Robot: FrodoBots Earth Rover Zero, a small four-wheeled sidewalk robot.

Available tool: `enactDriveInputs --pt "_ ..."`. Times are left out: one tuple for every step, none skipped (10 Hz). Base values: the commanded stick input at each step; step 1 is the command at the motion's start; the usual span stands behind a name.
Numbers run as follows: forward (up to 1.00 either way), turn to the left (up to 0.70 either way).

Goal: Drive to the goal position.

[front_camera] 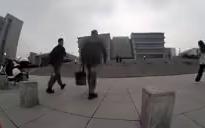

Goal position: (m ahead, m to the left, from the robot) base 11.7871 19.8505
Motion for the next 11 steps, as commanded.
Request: enactDriveInputs --pt "0.0 0.0" --pt "-0.58 -0.01" --pt "-0.7 -0.01" --pt "-0.7 -0.01" --pt "-0.7 -0.01" --pt "-0.7 -0.01" --pt "-0.7 -0.01" --pt "-0.7 -0.01" --pt "-0.7 -0.01" --pt "-0.7 -0.01" --pt "-0.7 -0.01"
